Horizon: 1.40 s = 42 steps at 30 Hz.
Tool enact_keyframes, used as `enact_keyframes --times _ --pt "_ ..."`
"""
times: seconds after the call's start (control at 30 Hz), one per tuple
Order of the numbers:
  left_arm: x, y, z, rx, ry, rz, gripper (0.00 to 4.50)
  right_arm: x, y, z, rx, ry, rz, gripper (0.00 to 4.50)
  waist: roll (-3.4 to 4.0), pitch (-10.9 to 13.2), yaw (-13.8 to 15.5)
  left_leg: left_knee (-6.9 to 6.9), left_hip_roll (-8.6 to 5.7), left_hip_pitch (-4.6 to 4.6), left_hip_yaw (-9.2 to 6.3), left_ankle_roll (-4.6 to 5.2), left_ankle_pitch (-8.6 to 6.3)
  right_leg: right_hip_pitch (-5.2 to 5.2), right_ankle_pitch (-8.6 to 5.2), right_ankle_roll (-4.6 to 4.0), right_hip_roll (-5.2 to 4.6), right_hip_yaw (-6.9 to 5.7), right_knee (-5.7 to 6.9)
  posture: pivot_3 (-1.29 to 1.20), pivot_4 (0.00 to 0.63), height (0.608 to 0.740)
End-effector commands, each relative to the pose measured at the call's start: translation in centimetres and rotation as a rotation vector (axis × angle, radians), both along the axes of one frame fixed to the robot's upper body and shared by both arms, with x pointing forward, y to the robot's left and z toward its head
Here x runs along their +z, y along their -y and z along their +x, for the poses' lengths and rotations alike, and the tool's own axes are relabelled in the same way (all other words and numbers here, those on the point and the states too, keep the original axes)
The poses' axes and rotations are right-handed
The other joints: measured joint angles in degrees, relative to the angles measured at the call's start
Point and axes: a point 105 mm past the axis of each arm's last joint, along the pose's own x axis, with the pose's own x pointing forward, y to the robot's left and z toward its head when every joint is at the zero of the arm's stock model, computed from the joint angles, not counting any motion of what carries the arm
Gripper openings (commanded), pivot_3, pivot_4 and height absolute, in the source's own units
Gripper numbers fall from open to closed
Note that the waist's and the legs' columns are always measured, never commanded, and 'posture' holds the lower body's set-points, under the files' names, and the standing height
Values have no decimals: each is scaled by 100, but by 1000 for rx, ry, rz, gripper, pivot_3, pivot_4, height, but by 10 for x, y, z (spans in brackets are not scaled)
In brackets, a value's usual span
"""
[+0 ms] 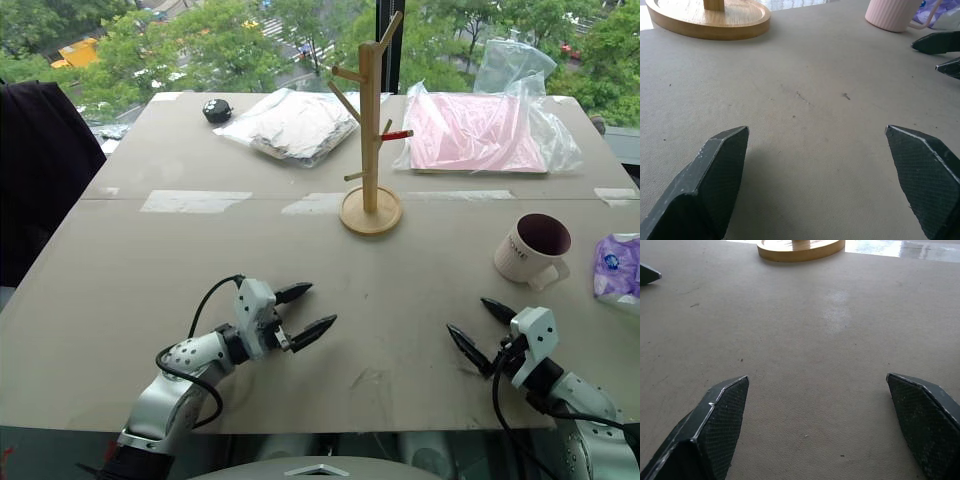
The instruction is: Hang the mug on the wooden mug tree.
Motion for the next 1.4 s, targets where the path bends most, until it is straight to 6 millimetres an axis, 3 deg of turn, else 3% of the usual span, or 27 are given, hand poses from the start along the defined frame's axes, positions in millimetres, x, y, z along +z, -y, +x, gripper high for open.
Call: enact_keyframes --times 0.03,0.47,0.67,0.77,0.87,1.07,1.23,1.4 --pt "-7 -5 -6 -1 -33 23 4500 5 -8 -1 21 19 12 4449 0 0 0 0 0 0 0 0 0 0 0 0 0 0 0 0 150 740" --pt "-8 -9 -11 2 -30 27 4500 -4 -16 -1 59 -2 10 4449 0 0 -9 -2 2 0 0 0 0 -1 4 -7 0 2 -1 0 150 740" --pt "-5 -6 -9 -11 -19 28 4500 -1 -5 5 -23 31 -22 4449 -1 0 -5 -2 2 1 0 0 0 -1 -5 8 -1 1 -1 0 150 740" --pt "0 1 -8 -54 -7 15 4500 2 -1 -1 -38 23 -2 4449 -1 0 8 -2 1 0 1 0 0 -1 -4 6 -2 1 -1 0 150 740" --pt "18 14 -6 -132 16 -51 4500 4 10 -8 -112 19 -20 4449 -1 1 87 -2 -1 -6 -3 0 0 -3 0 0 -3 -4 -2 0 150 740" --pt "59 44 -5 -379 66 -116 4500 25 50 -14 -404 99 -37 4449 2 3 162 15 -7 -58 -5 0 1 -43 8 -11 1 -7 -2 0 150 740" --pt "76 60 -9 -582 144 20 4500 35 71 -30 -590 124 -2 4449 7 2 124 15 -8 -57 -7 0 1 -42 7 -11 16 -4 -2 0 150 740" --pt "91 67 -9 -656 186 75 4500 38 87 -27 -754 169 28 4449 8 5 94 15 -6 -52 -2 0 1 -42 4 -6 20 5 0 0 150 740"
